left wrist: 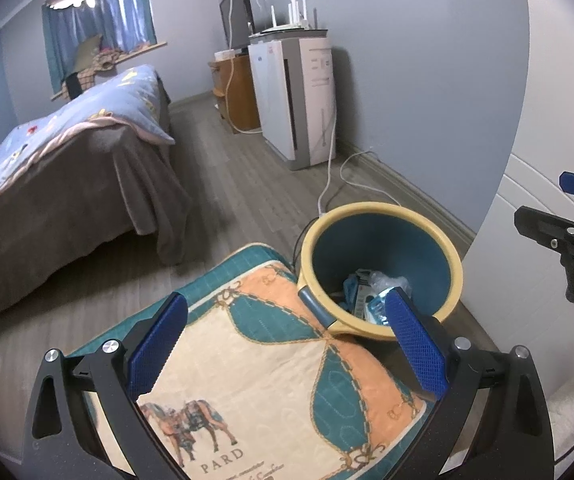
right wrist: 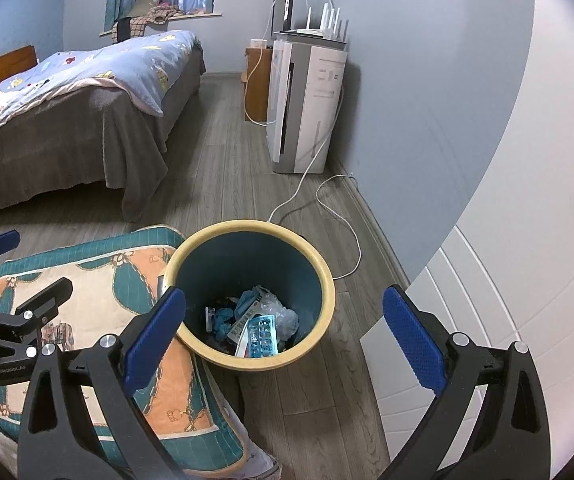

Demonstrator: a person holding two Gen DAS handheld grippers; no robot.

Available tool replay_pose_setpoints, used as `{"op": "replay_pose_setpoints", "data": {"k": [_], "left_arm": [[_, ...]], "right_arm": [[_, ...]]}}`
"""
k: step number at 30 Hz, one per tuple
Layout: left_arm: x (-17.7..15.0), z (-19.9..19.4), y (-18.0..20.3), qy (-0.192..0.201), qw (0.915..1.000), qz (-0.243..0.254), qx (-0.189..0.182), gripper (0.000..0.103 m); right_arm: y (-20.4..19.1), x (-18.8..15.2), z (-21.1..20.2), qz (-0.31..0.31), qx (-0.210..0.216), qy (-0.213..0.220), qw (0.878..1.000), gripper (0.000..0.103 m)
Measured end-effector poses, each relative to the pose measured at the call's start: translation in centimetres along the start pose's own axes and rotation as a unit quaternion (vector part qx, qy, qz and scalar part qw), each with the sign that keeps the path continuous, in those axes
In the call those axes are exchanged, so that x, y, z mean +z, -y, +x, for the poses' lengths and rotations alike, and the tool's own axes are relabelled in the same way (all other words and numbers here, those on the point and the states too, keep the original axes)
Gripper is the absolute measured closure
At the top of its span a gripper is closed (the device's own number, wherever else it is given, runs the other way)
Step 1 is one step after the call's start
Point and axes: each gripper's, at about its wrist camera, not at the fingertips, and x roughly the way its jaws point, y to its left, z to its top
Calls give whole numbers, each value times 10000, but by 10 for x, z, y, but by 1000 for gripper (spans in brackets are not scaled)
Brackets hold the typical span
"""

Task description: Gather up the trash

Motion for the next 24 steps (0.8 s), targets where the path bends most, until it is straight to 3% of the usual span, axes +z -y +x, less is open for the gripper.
{"op": "replay_pose_setpoints", "data": {"k": [24], "left_arm": [[1, -8, 0, 61, 9999, 63, -129, 5]], "right_arm": [[3, 1, -2, 21, 3, 4, 10000, 6]]}}
